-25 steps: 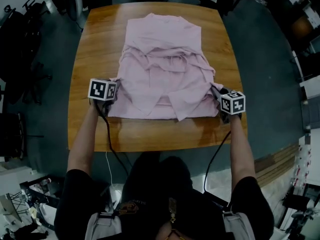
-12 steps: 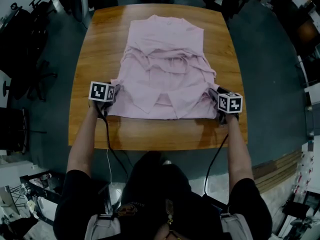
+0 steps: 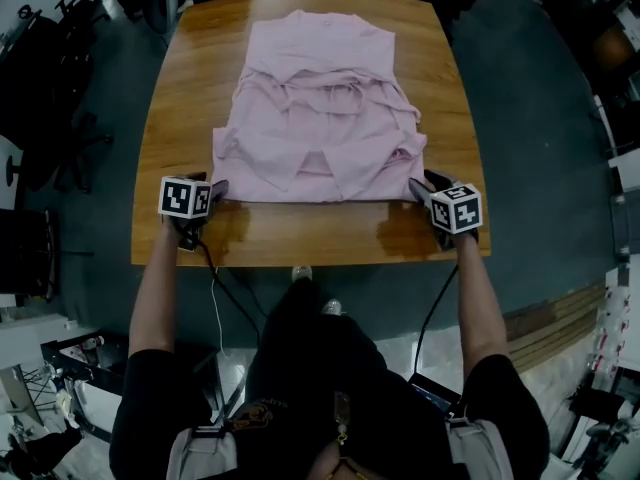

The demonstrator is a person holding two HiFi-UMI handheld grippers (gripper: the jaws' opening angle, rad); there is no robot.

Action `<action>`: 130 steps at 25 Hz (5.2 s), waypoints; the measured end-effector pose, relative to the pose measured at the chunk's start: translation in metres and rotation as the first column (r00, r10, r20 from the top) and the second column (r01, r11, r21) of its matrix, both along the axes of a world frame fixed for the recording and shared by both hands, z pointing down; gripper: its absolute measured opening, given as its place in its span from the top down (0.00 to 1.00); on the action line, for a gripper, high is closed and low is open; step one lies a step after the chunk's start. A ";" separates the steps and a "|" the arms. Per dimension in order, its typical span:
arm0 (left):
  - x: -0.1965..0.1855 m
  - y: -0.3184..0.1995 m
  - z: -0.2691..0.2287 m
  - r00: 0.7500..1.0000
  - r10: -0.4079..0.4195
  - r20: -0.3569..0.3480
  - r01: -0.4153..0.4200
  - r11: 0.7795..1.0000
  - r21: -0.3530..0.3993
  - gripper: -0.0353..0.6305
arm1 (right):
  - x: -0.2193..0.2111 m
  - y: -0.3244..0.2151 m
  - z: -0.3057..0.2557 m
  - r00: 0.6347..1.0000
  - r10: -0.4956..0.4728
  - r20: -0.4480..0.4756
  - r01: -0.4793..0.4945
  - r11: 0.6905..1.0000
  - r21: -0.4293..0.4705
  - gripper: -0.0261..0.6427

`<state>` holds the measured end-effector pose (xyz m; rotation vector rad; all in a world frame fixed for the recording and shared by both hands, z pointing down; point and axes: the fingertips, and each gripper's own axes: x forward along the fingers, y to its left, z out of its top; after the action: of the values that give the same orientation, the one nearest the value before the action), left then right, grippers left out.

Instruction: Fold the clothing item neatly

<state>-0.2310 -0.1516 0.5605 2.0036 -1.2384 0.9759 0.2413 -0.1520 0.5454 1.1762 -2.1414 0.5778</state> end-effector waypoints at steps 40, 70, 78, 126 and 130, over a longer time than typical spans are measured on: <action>0.028 0.087 -0.166 0.995 0.101 0.008 -0.100 0.974 0.203 0.85 | 0.016 0.086 -0.129 0.996 -0.092 -0.007 0.093 0.990 0.106 0.86; 0.021 -0.161 -0.022 0.985 0.141 0.095 -0.133 0.987 -0.086 0.85 | 0.004 -0.151 -0.007 0.993 -0.028 -0.118 0.004 0.980 -0.197 0.88; 0.022 -0.169 0.024 0.980 0.185 0.072 -0.172 0.973 -0.157 0.83 | 0.009 -0.169 0.033 0.991 0.017 -0.131 -0.045 0.976 -0.214 0.74; 0.144 -0.430 0.036 0.870 0.486 0.077 -0.481 0.873 -0.077 0.79 | -0.111 -0.438 0.051 0.870 -0.489 -0.055 0.471 0.860 -0.195 0.89; 0.142 -0.425 0.022 0.860 0.493 0.129 -0.491 0.870 -0.050 0.88 | -0.112 -0.430 0.031 0.883 -0.469 -0.033 0.460 0.876 -0.146 0.92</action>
<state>-0.0889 -0.5763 0.5825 2.3299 -0.7806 1.3779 0.1296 -0.5819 0.5768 0.5621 -2.1818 0.4452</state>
